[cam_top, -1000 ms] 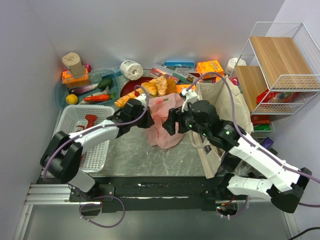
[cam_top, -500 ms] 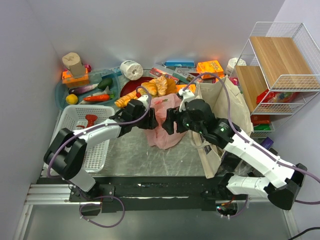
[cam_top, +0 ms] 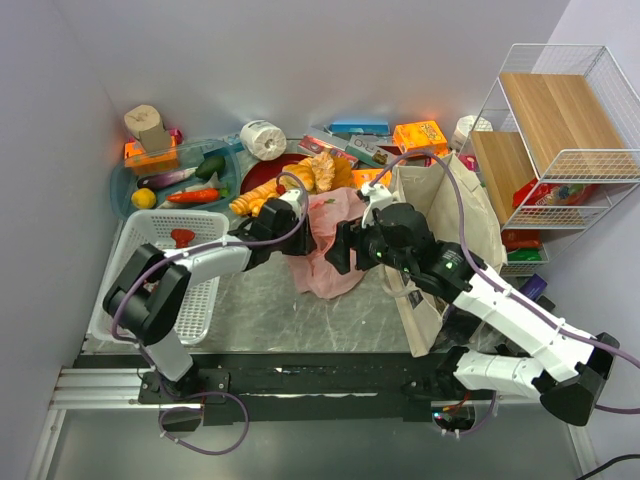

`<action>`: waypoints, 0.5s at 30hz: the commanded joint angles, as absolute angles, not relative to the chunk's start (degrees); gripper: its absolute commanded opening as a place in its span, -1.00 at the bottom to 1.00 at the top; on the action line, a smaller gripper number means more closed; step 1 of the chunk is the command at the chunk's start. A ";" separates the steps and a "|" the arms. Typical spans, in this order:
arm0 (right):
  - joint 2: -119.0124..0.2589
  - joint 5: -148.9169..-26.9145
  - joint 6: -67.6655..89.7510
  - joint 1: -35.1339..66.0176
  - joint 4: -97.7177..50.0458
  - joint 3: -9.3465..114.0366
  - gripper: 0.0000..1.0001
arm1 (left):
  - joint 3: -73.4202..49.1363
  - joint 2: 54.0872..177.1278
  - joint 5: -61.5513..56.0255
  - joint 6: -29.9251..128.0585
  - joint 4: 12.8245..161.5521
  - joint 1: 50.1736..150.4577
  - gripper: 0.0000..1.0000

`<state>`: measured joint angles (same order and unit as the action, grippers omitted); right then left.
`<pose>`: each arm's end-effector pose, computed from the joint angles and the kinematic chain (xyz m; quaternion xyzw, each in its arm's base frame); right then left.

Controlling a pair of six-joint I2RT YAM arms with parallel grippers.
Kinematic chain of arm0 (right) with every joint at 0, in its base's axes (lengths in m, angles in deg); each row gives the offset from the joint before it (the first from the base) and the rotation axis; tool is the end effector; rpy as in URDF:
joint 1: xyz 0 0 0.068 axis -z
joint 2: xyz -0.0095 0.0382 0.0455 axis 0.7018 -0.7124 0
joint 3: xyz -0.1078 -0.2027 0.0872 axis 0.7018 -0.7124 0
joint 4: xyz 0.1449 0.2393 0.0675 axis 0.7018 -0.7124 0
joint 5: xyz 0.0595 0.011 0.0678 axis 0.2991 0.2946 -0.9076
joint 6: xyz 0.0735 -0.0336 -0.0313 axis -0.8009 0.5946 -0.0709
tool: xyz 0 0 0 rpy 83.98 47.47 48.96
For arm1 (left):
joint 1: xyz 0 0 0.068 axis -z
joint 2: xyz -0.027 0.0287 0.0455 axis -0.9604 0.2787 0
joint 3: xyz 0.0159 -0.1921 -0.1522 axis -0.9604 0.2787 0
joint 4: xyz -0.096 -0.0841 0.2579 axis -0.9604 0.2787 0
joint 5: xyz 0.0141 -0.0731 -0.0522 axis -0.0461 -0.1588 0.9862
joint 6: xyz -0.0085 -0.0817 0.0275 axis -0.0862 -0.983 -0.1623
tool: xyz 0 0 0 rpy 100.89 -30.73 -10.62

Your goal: Place the mixed food into the grocery bags and tie them

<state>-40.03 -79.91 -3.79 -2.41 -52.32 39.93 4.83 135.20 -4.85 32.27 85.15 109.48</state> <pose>0.2140 0.2286 0.3184 -0.1859 0.8349 0.2898 0.4294 0.3288 -0.2461 0.1323 0.0810 0.8850 -0.2824 0.3612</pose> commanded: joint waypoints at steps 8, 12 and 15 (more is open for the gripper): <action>-40.34 -74.49 2.03 -2.28 -55.32 42.10 0.66 | -0.35 125.67 3.99 32.96 89.10 109.32 -0.98; -42.54 -72.20 5.55 -2.45 -54.88 43.24 0.71 | -4.21 119.31 9.71 36.37 104.28 108.01 -0.98; -43.68 -69.12 4.76 -2.37 -52.96 42.54 0.75 | -5.63 116.06 13.31 39.62 110.02 106.43 -0.98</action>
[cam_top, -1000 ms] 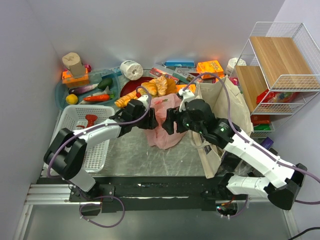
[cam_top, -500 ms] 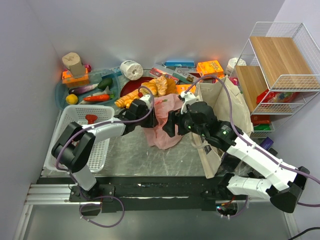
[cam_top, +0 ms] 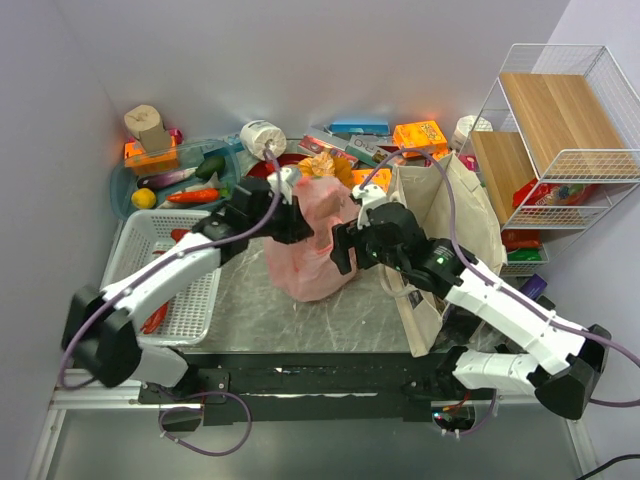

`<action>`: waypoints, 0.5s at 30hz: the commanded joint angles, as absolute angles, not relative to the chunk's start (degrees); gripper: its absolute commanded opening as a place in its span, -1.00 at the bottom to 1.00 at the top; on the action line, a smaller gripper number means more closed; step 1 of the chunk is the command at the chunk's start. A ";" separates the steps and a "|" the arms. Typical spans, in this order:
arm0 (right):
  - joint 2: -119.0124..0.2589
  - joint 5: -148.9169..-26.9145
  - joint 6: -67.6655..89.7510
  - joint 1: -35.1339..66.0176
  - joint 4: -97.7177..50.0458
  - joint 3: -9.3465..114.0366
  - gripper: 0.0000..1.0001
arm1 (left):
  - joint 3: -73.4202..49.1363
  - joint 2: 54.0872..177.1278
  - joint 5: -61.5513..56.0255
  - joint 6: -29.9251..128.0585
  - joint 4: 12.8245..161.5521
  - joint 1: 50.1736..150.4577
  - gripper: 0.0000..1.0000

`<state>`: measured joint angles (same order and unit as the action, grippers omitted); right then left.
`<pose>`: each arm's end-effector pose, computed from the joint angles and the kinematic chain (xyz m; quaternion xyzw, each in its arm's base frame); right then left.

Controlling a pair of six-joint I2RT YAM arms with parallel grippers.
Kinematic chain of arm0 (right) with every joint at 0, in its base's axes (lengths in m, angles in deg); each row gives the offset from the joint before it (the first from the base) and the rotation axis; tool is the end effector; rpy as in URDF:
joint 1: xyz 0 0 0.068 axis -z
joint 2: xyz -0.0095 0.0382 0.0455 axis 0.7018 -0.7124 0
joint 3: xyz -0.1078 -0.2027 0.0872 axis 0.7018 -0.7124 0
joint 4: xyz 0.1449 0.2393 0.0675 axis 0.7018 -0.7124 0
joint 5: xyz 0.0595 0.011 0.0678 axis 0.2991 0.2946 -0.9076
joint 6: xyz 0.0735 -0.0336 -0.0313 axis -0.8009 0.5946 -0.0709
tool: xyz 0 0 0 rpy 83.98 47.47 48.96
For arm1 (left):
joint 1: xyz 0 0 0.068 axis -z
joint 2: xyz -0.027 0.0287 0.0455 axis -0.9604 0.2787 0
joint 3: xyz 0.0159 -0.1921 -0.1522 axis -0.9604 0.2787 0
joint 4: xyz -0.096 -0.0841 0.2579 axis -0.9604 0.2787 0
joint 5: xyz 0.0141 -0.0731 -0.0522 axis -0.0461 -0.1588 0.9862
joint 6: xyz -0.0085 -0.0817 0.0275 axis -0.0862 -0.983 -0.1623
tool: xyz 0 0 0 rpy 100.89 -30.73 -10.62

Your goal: Place the mixed food into the grocery bags and tie them

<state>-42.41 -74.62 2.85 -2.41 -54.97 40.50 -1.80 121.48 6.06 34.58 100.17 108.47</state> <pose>0.2222 0.2271 0.3043 -0.2176 0.8466 0.2121 0.4370 0.3069 -0.2395 0.2379 0.1379 0.8499 -0.3599 0.3594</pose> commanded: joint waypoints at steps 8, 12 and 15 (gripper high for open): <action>-48.35 -65.15 -1.82 -2.28 -46.80 40.35 0.76 | -4.57 109.64 20.18 45.96 117.67 105.28 -0.98; -43.61 -69.81 -2.71 -2.28 -41.01 37.62 0.77 | -3.70 109.28 16.04 48.25 119.70 104.76 -0.98; -42.19 -66.31 -2.89 -1.93 -42.21 37.44 0.81 | -2.91 109.28 19.28 49.31 118.83 104.75 -0.98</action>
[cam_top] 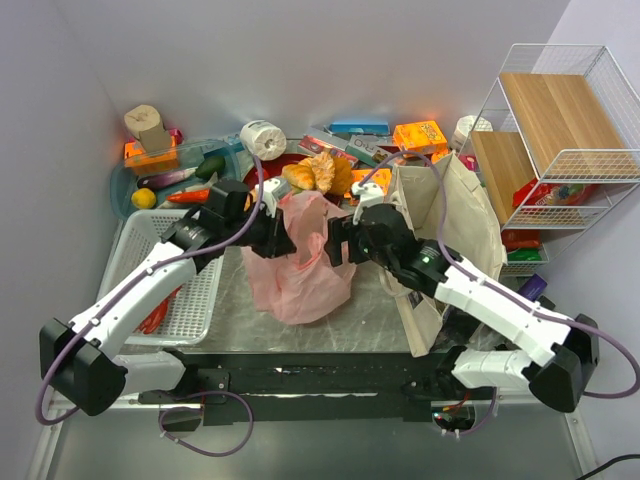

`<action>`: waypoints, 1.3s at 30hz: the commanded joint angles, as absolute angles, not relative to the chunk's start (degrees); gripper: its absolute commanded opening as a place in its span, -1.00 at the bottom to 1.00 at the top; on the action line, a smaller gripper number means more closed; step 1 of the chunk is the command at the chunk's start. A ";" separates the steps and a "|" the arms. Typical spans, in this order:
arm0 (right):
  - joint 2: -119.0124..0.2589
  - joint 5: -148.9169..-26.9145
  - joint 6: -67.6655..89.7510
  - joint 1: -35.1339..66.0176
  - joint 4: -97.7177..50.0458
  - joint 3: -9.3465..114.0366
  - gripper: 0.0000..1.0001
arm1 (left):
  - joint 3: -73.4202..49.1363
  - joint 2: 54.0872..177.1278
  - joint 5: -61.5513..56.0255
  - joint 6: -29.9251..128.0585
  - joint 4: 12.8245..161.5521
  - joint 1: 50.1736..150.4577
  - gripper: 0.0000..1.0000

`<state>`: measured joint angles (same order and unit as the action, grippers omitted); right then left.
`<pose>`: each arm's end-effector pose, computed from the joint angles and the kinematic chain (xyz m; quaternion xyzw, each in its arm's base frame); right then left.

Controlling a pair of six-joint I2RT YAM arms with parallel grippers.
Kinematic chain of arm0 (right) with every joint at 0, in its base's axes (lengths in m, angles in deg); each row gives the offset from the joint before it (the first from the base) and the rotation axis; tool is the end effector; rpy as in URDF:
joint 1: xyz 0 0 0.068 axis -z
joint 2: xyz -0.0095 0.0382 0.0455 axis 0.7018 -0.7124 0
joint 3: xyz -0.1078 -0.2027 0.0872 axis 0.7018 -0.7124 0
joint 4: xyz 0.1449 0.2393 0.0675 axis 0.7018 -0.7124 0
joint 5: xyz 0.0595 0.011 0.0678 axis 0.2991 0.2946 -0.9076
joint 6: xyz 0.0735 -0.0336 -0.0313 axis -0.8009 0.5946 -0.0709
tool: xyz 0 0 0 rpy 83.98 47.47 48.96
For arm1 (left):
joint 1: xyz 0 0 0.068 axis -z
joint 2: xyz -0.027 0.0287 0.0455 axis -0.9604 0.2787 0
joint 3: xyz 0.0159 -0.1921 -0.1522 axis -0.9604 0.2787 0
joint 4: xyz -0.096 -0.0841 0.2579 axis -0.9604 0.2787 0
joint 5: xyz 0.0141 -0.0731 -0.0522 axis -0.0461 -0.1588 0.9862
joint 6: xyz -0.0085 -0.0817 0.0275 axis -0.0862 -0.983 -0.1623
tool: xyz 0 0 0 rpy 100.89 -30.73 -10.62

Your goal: Place the mixed food into the grocery bags and tie them

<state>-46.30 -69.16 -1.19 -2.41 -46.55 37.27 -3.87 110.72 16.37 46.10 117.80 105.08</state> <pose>0.2416 0.2373 0.2800 -0.1623 0.8512 0.1974 0.4584 0.2685 -0.2042 0.2822 0.2333 0.8373 -0.3678 0.3305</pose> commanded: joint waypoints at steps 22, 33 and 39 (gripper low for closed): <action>-53.98 -58.48 -5.53 -0.87 -43.36 37.18 -0.03 | 2.55 105.50 23.79 53.26 114.25 104.14 -0.98; -45.62 -60.59 -5.96 -0.78 -63.66 44.55 -0.97 | -4.13 105.00 3.39 55.46 113.22 105.54 0.49; -48.77 -59.01 -6.93 -0.78 -69.73 51.15 -0.98 | -0.46 95.68 2.87 58.10 103.90 116.16 0.58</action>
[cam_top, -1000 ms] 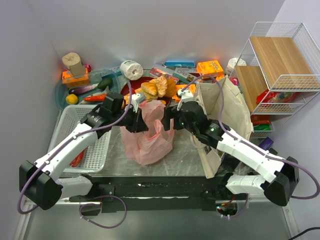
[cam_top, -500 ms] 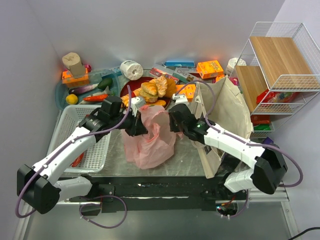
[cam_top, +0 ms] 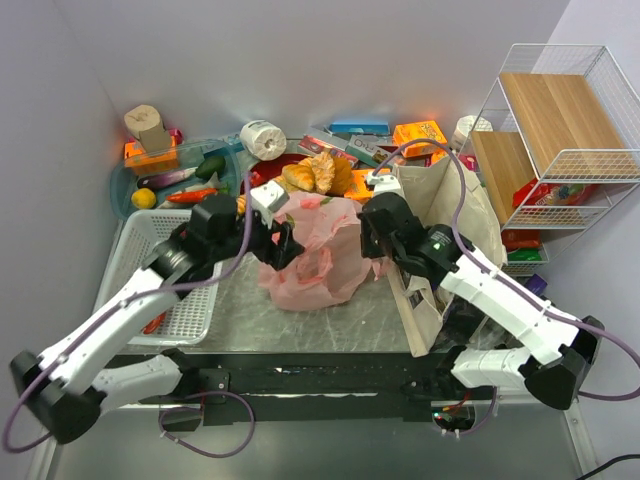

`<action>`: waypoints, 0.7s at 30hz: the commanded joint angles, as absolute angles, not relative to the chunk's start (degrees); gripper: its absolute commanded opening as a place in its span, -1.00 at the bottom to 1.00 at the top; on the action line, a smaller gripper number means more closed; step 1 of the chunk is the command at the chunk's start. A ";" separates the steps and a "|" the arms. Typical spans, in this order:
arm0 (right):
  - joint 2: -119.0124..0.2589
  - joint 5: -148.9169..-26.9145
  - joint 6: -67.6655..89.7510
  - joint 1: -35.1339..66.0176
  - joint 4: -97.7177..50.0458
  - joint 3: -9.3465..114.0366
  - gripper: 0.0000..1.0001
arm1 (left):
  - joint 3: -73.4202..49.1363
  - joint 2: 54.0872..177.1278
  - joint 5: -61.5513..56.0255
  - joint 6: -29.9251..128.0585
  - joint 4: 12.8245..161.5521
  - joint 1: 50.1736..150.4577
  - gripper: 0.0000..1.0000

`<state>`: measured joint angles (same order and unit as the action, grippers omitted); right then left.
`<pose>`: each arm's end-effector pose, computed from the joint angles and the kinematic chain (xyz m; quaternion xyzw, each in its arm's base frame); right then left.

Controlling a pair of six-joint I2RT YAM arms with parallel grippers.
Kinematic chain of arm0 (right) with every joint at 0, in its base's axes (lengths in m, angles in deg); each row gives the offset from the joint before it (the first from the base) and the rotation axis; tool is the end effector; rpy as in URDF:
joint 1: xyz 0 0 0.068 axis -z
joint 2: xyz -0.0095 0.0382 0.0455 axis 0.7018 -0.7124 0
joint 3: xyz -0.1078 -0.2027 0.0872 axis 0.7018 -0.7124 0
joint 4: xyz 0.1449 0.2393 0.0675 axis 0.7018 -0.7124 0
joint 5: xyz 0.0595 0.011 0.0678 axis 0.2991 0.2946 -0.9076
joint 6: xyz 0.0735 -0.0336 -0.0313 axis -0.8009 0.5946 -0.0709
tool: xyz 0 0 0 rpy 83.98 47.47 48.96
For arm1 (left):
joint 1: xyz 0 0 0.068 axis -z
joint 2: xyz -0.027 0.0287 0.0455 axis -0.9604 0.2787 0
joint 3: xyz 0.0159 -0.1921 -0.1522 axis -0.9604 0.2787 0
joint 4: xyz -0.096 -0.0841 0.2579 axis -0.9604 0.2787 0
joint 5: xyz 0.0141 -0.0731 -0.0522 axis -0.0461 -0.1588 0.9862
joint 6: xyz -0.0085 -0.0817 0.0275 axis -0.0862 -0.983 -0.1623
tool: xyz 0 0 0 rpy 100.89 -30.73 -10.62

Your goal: Place the mixed food into the grocery bags and tie them

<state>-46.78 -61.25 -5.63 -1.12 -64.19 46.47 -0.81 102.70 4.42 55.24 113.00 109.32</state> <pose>0.2398 0.2100 0.3054 -0.1029 0.8895 0.1149 0.4302 0.2480 -0.2020 0.3114 0.2868 0.7901 -0.2915 0.4566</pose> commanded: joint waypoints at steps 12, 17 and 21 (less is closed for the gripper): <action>-53.36 -59.71 -8.25 -0.61 -74.83 59.33 -1.00 | 2.18 105.94 -12.59 52.13 100.55 135.43 0.63; -52.13 -61.37 -7.98 -0.52 -73.78 58.54 -1.00 | 5.97 107.95 -16.73 50.10 95.53 135.43 0.76; -51.34 -61.91 -8.07 -0.52 -73.78 58.01 -1.00 | 6.32 110.86 -21.99 48.96 93.26 135.43 0.82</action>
